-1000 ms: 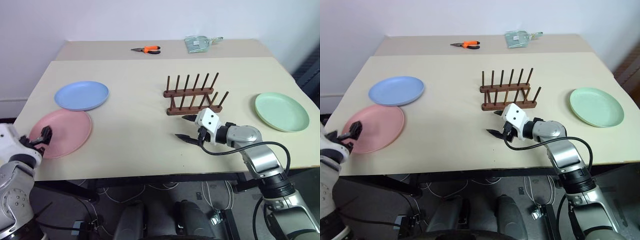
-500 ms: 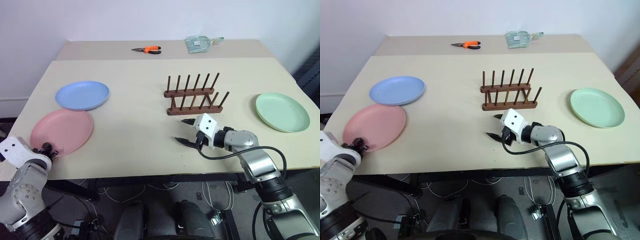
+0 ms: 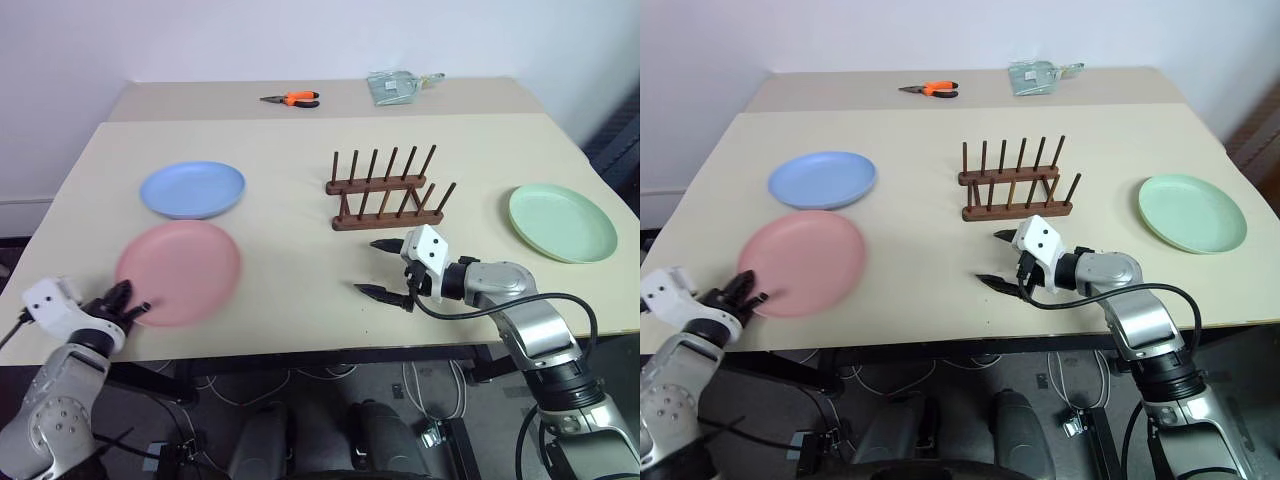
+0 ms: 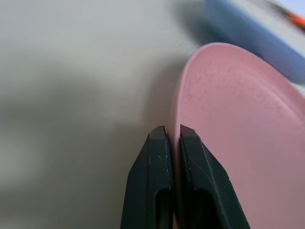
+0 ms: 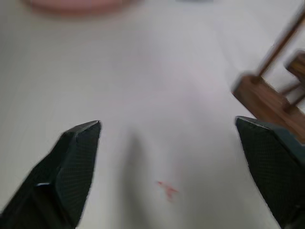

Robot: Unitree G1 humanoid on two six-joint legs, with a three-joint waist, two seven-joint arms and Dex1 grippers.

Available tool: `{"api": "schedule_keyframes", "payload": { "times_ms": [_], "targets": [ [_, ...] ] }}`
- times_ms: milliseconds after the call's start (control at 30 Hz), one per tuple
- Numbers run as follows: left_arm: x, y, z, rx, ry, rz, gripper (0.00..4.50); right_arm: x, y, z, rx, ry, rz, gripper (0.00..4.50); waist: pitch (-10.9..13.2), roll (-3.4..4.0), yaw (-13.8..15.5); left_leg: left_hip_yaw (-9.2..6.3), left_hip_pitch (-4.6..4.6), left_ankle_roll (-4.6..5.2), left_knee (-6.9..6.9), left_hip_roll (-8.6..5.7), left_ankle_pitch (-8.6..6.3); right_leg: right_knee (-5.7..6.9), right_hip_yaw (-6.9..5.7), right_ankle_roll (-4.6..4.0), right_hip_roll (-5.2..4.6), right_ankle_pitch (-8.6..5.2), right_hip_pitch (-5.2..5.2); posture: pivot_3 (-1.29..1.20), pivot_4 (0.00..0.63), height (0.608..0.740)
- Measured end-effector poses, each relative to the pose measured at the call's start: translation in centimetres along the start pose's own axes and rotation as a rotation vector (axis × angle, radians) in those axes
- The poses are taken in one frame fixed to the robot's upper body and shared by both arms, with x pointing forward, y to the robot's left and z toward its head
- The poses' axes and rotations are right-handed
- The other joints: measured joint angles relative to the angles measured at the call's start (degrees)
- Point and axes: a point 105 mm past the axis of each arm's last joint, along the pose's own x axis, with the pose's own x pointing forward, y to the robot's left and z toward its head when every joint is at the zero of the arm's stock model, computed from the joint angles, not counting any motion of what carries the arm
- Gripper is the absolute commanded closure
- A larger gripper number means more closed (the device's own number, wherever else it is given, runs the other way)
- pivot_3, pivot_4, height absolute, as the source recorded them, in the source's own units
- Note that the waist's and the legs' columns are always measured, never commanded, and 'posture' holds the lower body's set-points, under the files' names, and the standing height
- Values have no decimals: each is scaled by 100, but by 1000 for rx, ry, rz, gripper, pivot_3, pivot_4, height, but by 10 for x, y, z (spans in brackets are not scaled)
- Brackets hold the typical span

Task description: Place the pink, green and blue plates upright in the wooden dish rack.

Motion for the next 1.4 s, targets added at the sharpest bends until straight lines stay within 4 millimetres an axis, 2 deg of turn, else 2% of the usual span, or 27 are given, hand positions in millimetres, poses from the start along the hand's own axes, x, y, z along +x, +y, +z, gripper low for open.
{"api": "schedule_keyframes", "payload": {
  "times_ms": [100,200,367,500,600,633,800,867,933,1033,1067,1133,1200,1267,1333,1400],
  "targets": [
    [9,-30,-5,41,38,-116,4500,9,7,27,-151,-54,32,31,0,0,13,0,0,-1,0,0,0,0,-3,-1,-1,0,0,0,150,740],
    [24,-61,2,75,25,-196,4500,19,23,44,-312,-90,87,31,0,-1,15,0,-3,10,1,0,6,-3,-7,0,-1,0,1,0,150,740],
    [42,-121,39,106,-84,-346,4500,36,40,43,-587,-34,163,31,2,-4,3,0,-8,16,4,-3,11,0,-16,23,-1,13,-2,0,150,740],
    [41,-144,42,107,-78,-425,4500,43,27,37,-688,2,84,31,2,-4,-13,0,-6,13,2,-3,13,6,-22,25,0,14,-5,0,150,740],
    [37,-154,40,133,-62,-467,4500,52,20,40,-765,0,24,850,3,-5,-9,0,-6,10,2,-3,17,9,-23,25,2,14,-6,0,150,740],
    [36,-155,40,144,-59,-473,4500,53,17,43,-791,-2,7,1368,3,-5,-6,0,-6,10,2,-4,17,8,-23,25,2,14,-5,0,150,740],
    [38,-149,42,139,-65,-432,4500,54,13,47,-889,-17,-23,3765,3,-6,15,0,-6,11,6,-6,17,7,-27,24,2,13,1,0,150,740],
    [40,-147,43,111,-68,-419,3804,53,14,49,-936,-26,-22,4442,3,-6,7,-1,-6,11,6,-6,17,7,-27,24,2,13,1,0,150,740],
    [41,-146,51,53,-100,-414,2947,54,15,50,-962,-40,-22,4500,5,-9,6,-4,-6,10,6,-5,18,8,-30,25,4,14,1,0,150,740],
    [43,-158,72,-102,-186,-444,1480,55,3,47,-963,-17,-71,4500,10,-17,30,-5,-6,11,17,-6,18,8,-31,25,3,14,7,0,150,740],
    [46,-156,89,-197,-253,-424,1480,55,0,48,-974,-20,-89,4500,14,-24,33,-6,-6,11,19,-6,18,10,-33,26,3,15,6,0,150,740],
    [47,-140,126,-298,-399,-347,1480,54,-5,57,-1000,-51,-125,4500,17,-29,4,-7,-6,10,17,-5,19,12,-33,27,10,15,5,0,150,740],
    [44,-120,149,-270,-498,-257,1480,50,-12,69,-1010,-85,-172,4500,17,-28,-31,-6,-3,-22,8,-3,38,10,-31,28,20,15,3,0,150,740],
    [44,-99,155,-167,-518,-164,1480,44,-19,83,-975,-140,-212,4500,17,-28,-28,-6,-2,-25,2,0,40,7,-32,28,25,15,2,0,150,740],
    [46,-82,149,-25,-486,-98,1480,36,-26,103,-868,-226,-263,4500,17,-28,-15,-5,-3,-24,2,2,40,8,-32,28,25,15,2,0,150,740],
    [49,-80,136,97,-439,-108,1480,24,-38,123,-729,-305,-321,4500,18,-31,18,-6,-3,-8,3,1,31,6,-35,28,17,15,8,0,150,740]
  ]
}}
